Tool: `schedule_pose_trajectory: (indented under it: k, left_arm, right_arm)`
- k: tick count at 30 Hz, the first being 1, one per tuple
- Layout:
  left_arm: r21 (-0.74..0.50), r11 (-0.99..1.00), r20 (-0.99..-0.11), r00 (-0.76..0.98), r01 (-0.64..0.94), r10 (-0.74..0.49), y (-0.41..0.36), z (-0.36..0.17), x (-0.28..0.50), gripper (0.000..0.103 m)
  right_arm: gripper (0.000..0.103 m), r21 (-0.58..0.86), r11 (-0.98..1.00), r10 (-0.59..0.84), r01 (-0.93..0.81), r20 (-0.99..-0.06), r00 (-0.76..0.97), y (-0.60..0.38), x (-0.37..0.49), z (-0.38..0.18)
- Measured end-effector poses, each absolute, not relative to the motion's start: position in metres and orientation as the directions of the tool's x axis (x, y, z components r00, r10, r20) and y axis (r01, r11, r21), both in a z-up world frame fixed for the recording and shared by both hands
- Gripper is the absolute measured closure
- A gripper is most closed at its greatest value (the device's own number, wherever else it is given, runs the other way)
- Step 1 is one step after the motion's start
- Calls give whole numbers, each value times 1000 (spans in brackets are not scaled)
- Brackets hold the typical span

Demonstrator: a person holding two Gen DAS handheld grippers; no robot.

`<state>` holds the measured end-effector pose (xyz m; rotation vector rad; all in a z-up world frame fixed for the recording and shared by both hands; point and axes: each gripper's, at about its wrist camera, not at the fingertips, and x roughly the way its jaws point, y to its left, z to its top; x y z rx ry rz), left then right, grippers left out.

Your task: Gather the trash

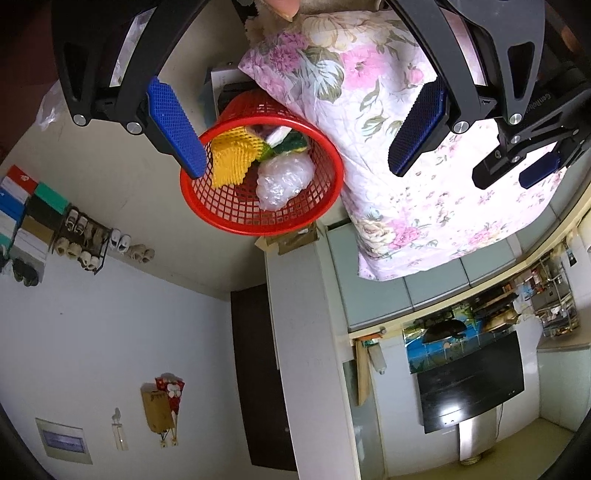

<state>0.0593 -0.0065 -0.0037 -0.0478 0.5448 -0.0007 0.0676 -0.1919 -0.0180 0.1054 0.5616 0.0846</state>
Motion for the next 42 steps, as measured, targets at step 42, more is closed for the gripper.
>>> schedule_pose_trajectory:
  k: [42]
  left_arm:
    - [-39, 999, -528, 848, 22, -39, -16, -8, 58, 14]
  right_arm:
    - [7, 127, 992, 93, -26, -555, 827, -197, 71, -26]
